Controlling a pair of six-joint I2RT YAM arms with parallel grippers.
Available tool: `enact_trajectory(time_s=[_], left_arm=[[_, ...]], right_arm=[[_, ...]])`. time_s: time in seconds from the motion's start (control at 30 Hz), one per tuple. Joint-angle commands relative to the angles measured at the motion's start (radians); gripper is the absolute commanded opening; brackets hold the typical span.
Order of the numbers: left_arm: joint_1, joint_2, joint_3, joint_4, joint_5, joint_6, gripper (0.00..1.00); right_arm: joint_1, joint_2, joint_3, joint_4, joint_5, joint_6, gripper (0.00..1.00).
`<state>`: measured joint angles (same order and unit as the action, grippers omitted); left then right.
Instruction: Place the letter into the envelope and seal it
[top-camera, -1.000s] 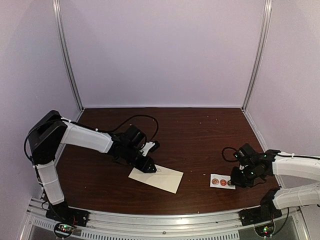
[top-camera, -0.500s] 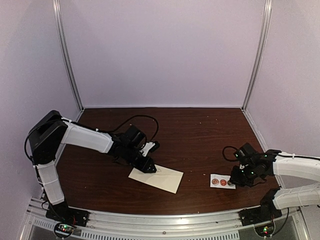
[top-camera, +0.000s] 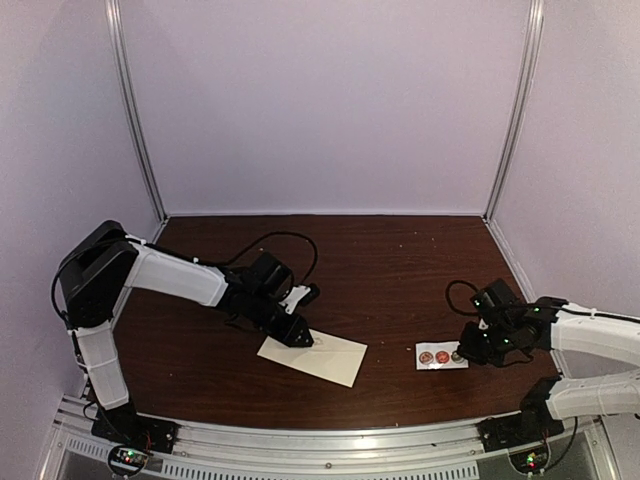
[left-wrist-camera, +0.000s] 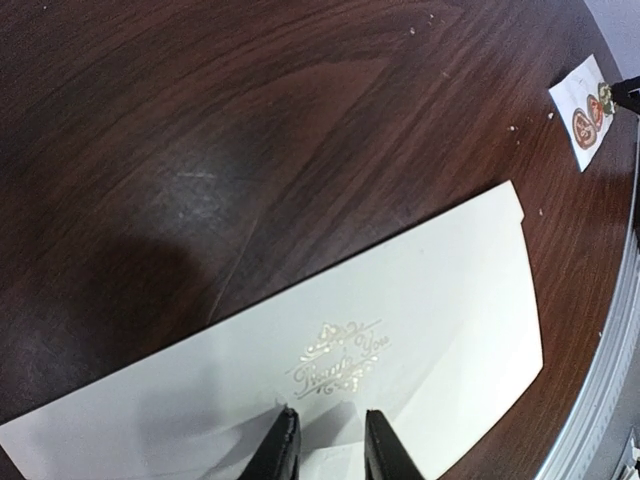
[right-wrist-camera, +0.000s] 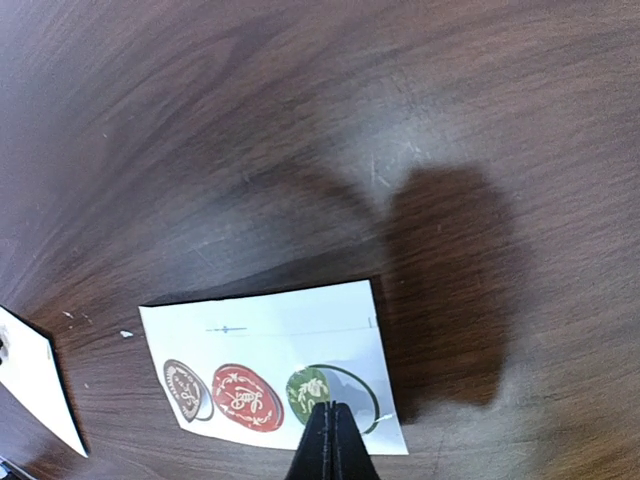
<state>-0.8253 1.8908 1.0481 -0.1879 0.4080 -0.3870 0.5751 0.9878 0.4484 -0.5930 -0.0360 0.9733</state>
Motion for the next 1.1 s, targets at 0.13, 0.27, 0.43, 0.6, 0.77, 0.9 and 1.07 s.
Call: enact_trajectory(time_s=[0.13, 0.27, 0.43, 0.6, 0.77, 0.9, 1.07], left_arm=[[0.005, 0.029, 0.01, 0.0, 0.014, 0.005, 0.25], [0.005, 0.025, 0.017, -0.004, 0.008, 0.01, 0.25], [0.005, -0.018, 0.048, -0.004, -0.013, 0.046, 0.34], [0.005, -0.115, 0.082, 0.001, -0.058, 0.102, 0.53], [0.005, -0.195, 0.156, 0.015, -0.041, 0.165, 0.68], [0.005, -0.204, 0.21, 0.059, 0.078, 0.204, 0.73], [-0.035, -0.139, 0.308, 0.067, 0.227, 0.222, 0.72]], right_arm=[[-0.007, -0.076, 0.024, 0.112, 0.004, -0.009, 0.0], [-0.006, -0.097, 0.036, 0.129, -0.003, -0.037, 0.0], [-0.007, -0.125, 0.087, 0.128, 0.021, -0.101, 0.0], [-0.006, -0.128, 0.121, 0.181, -0.013, -0.189, 0.0], [-0.006, -0.102, 0.156, 0.235, -0.106, -0.275, 0.0], [-0.006, -0.081, 0.184, 0.276, -0.21, -0.349, 0.0], [-0.006, -0.056, 0.199, 0.364, -0.434, -0.408, 0.0]])
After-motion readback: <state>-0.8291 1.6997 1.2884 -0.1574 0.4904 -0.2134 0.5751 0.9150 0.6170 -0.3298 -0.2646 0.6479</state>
